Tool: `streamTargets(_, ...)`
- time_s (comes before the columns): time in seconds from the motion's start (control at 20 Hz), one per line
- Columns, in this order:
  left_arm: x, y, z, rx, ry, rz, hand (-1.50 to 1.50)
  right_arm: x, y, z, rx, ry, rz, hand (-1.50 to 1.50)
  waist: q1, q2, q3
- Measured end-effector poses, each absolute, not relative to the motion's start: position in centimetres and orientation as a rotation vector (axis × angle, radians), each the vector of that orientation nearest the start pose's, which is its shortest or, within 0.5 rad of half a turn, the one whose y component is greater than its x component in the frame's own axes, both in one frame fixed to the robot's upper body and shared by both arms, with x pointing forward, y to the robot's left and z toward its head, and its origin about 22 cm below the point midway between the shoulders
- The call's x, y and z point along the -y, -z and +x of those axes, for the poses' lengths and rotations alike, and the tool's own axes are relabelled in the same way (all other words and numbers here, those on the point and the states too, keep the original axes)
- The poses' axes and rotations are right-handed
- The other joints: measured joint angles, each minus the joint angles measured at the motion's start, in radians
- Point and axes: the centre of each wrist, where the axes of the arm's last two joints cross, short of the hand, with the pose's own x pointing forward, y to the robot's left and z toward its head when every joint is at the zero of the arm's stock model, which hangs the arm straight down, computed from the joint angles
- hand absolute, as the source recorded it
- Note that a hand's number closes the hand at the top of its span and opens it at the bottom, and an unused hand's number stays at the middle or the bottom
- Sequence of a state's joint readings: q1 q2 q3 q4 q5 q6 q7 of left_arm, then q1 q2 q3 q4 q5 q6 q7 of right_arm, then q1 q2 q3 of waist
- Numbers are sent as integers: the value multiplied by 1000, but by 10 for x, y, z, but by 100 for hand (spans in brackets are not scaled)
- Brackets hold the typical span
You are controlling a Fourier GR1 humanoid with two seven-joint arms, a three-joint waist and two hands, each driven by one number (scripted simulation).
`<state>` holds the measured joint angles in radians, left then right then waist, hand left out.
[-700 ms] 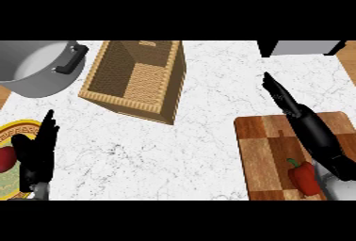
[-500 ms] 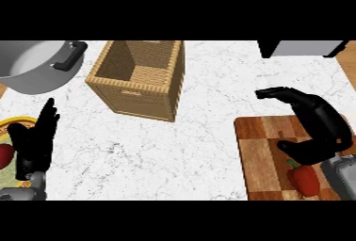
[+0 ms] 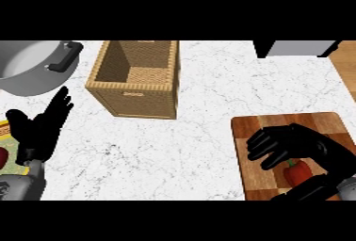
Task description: Pick the bell pepper from the cutting board and place it in the basket
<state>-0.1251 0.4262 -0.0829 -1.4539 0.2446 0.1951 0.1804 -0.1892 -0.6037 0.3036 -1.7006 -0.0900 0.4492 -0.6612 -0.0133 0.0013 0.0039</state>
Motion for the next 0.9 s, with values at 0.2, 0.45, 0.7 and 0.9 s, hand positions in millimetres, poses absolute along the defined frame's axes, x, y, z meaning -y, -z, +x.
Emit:
streamTargets(0.2, -312, -34, 279, 1384, 49, 221, 0, 257, -91, 227, 2117, -1102, 543, -150, -4, -3, -3)
streamTargets(0.45, -320, -39, 288, 1375, 49, 212, 0, 261, -136, 208, 1986, -1259, 383, -150, -12, -6, -6)
streamTargets(0.7, -320, -37, 286, 1370, 53, 213, 0, 280, -195, 211, 1872, -1482, -66, -150, -10, -10, -8)
streamTargets(0.9, -312, -38, 287, 1378, 65, 206, 0, 291, -243, 218, 1761, -1531, -360, -150, 2, -7, -8)
